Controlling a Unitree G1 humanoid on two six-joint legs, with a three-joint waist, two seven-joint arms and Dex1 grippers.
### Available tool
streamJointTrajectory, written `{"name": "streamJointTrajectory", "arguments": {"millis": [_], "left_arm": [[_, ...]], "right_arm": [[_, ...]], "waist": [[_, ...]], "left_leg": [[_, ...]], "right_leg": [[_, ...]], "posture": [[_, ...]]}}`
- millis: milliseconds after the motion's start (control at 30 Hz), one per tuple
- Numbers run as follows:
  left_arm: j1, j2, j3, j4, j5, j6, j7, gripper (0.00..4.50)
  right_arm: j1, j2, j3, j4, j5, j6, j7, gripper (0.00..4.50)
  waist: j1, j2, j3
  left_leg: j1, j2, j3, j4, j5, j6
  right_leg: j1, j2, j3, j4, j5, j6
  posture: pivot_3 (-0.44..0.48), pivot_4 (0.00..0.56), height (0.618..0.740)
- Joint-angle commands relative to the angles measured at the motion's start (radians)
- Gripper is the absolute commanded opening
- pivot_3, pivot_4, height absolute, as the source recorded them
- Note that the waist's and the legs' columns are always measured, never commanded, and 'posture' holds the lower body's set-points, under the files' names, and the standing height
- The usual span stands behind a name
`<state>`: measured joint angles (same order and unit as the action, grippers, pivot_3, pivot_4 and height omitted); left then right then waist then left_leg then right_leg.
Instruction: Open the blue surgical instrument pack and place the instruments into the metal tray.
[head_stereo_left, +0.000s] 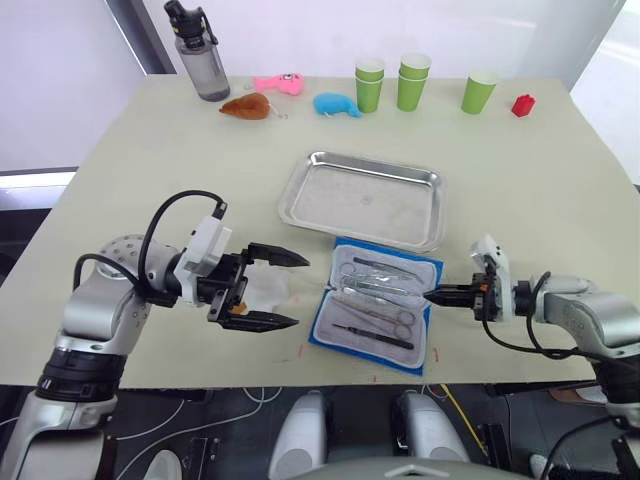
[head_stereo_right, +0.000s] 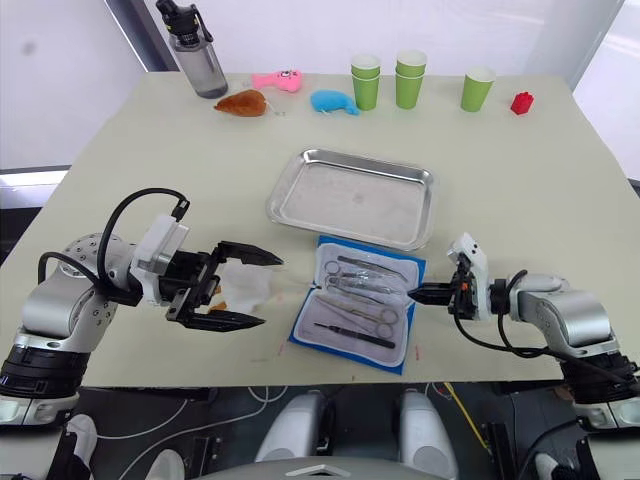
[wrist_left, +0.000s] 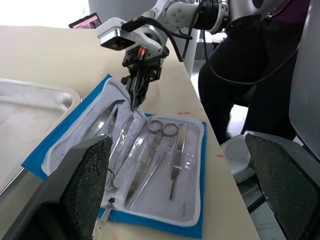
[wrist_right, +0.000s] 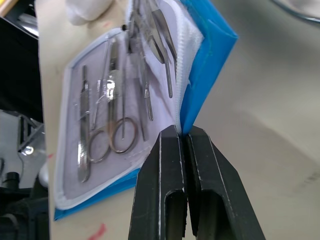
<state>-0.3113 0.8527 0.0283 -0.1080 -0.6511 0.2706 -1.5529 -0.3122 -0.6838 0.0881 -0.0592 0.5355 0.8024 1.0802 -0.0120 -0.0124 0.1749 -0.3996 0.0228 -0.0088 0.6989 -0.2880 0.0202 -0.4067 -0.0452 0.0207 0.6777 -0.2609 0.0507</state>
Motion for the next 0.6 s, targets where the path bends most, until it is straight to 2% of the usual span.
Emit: {"name": "streamJointTrajectory", "arguments": {"millis": [33, 600], "left_arm": [[0.001, 0.005, 0.022, -0.028, -0.009, -0.003, -0.011, 4.5], [0.007, 0.005, 0.021, -0.029, -0.009, -0.003, -0.012, 4.5]], "right_arm": [[-0.037, -0.014, 0.008, 0.04, -0.044, -0.043, -0.004, 0.03], [-0.162, 0.051, 0.136, 0.169, -0.181, -0.192, 0.051, 0.03]], "waist": [[0.0, 0.0, 0.0], [-0.007, 0.0, 0.0]], "left_leg": [[0.0, 0.0, 0.0, 0.0, 0.0, 0.0], [0.001, 0.001, 0.001, 0.0, 0.0, 0.0]], "right_leg": [[0.0, 0.0, 0.0, 0.0, 0.0, 0.0], [0.0, 0.002, 0.001, 0.001, 0.0, 0.0]], "posture": [[0.0, 0.15, 0.734], [0.0, 0.15, 0.734]]}}
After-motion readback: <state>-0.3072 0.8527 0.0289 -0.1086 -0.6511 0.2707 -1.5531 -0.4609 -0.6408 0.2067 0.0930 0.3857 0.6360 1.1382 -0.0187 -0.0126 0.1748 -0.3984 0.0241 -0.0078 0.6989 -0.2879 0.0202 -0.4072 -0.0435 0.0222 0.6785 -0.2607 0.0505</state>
